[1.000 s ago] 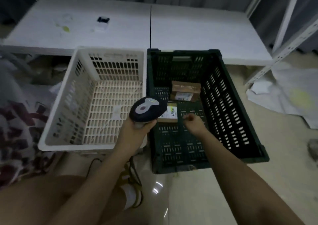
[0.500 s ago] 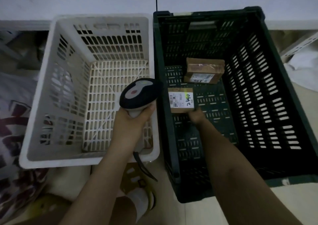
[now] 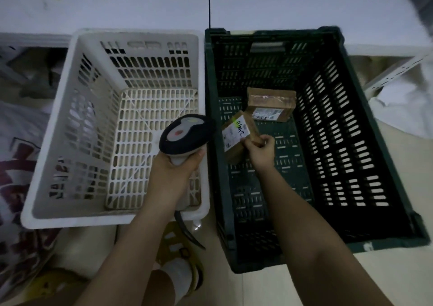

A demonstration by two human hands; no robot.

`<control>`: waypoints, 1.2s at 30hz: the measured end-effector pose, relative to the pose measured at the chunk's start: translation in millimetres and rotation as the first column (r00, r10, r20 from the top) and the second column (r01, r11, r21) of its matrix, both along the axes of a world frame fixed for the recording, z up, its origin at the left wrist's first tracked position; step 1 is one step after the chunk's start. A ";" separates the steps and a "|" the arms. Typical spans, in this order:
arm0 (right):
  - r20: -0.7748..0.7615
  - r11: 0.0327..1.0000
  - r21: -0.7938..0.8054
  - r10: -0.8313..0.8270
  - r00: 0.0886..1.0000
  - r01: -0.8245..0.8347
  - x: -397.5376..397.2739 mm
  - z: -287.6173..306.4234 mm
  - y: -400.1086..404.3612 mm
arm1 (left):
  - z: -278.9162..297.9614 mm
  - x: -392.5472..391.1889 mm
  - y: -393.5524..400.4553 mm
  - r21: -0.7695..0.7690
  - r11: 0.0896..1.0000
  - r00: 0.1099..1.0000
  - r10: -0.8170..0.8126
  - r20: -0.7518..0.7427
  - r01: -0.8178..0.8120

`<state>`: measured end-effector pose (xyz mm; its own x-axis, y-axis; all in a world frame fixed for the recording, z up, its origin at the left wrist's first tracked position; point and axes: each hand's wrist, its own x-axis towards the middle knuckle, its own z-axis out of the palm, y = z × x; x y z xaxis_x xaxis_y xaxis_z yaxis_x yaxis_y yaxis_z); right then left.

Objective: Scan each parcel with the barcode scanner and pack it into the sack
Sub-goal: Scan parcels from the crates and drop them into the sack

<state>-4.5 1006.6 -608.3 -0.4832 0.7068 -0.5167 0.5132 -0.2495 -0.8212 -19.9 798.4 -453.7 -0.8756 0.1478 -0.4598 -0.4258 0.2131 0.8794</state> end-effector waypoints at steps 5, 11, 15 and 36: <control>-0.094 0.994 0.080 -0.063 0.994 0.070 24.2 79.8 10.2 | 25.3 12.3 -2.3 0.015 0.997 0.997 0.071 -0.022 -0.070; -0.344 0.994 0.065 -0.056 0.937 0.083 77.5 171.7 -1.3 | 55.6 47.3 -15.5 0.035 0.997 0.994 0.075 -0.078 -0.073; -0.428 1.000 -0.021 0.006 0.904 -0.016 113.4 210.9 -37.3 | 71.1 76.9 -31.7 0.095 0.994 0.991 0.071 -0.112 -0.060; 0.377 0.567 0.497 0.540 0.752 -0.657 124.8 198.8 -106.4 | 35.0 96.4 -74.6 0.093 0.990 0.994 0.110 -0.016 -0.108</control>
